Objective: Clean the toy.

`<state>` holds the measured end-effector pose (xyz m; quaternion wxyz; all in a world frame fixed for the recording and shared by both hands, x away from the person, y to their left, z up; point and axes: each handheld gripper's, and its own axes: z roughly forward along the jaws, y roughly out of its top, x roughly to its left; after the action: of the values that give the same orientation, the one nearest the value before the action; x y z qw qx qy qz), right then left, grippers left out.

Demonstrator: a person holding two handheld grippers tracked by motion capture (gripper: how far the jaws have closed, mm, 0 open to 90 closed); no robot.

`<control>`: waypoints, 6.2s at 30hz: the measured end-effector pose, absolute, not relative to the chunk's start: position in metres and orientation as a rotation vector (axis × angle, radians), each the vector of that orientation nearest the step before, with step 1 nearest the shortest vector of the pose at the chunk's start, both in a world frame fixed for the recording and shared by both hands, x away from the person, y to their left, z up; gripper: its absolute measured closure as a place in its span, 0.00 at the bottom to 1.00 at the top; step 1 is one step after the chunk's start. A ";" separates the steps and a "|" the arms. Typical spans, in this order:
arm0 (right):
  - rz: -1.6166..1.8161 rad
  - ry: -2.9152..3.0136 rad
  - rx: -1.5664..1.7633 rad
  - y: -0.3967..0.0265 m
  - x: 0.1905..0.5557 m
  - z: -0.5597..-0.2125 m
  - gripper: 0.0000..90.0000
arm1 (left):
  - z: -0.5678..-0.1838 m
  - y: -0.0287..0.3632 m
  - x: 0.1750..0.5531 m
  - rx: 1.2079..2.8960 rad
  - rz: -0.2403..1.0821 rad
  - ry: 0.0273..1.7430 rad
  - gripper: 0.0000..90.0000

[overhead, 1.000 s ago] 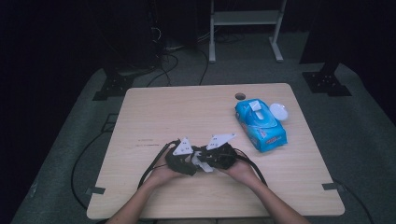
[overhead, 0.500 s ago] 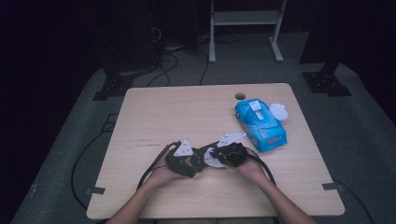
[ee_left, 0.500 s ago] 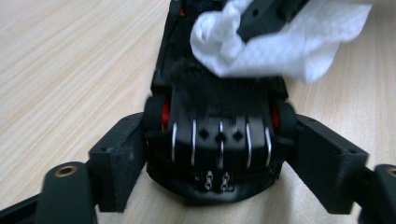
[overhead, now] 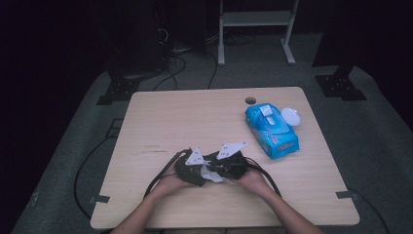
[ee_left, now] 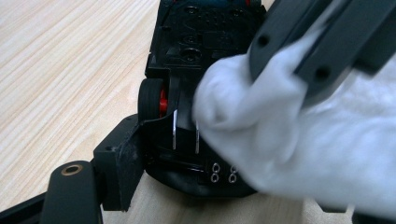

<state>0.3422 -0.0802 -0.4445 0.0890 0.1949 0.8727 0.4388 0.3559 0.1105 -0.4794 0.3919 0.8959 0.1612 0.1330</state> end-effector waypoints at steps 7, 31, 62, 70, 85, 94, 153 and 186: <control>1.251 2.496 0.747 -0.079 0.363 -0.441 0.94 | -0.478 0.110 0.356 2.256 0.332 0.424 0.27; 1.225 2.470 0.809 -0.072 0.379 -0.438 0.94 | -0.475 0.114 0.357 2.239 0.344 0.424 0.27; 1.104 2.404 0.825 -0.099 0.368 -0.446 0.94 | -0.474 0.107 0.357 2.225 0.312 0.420 0.19; 1.104 2.421 0.783 -0.100 0.364 -0.446 0.94 | -0.476 0.110 0.357 2.262 0.345 0.394 0.27; 1.103 2.453 0.695 -0.118 0.343 -0.449 0.94 | -0.477 0.111 0.358 2.267 0.348 0.382 0.28; 1.101 2.397 0.816 -0.142 0.346 -0.451 0.94 | -0.477 0.111 0.358 2.276 0.353 0.378 0.28; 1.101 2.411 0.825 -0.107 0.375 -0.445 0.94 | -0.475 0.113 0.356 2.283 0.361 0.345 0.28; 1.097 2.392 0.929 -0.118 0.391 -0.446 0.94 | -0.475 0.112 0.358 2.286 0.348 0.348 0.28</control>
<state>0.3915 -0.1180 -0.4455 0.1747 0.3277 0.8439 0.3872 0.3580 0.1120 -0.4747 0.3910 0.8997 0.1369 0.1371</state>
